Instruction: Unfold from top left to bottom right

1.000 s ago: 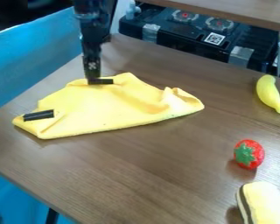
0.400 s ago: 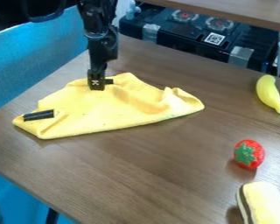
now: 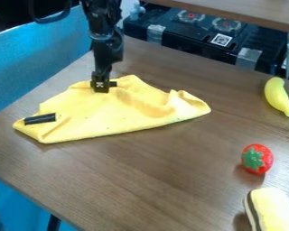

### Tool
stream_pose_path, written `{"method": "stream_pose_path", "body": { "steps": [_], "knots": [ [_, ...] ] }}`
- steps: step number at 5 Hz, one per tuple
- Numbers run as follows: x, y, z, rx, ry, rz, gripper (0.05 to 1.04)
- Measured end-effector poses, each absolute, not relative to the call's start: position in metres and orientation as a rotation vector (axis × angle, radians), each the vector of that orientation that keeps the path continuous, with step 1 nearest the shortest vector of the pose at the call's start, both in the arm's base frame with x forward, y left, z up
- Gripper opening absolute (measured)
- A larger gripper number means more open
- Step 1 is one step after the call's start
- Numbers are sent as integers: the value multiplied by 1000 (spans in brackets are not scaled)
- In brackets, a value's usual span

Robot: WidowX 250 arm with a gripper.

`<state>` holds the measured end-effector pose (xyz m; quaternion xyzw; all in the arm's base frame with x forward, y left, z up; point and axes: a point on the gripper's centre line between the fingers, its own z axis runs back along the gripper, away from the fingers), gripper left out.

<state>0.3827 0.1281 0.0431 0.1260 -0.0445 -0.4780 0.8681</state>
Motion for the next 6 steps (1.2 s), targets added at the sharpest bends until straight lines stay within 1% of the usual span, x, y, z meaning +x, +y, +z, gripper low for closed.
{"method": "stream_pose_path", "body": {
  "steps": [1,2,3,4,5,6],
  "knots": [
    [382,131,36,270,-74,-998,1000],
    [383,131,33,278,-66,-1008,974],
    [383,131,26,280,-55,-1013,704],
    [382,132,22,280,-43,-1017,400],
    [383,133,23,281,-41,-1027,182],
    [383,133,24,278,-39,-1026,81]
  ]
}}
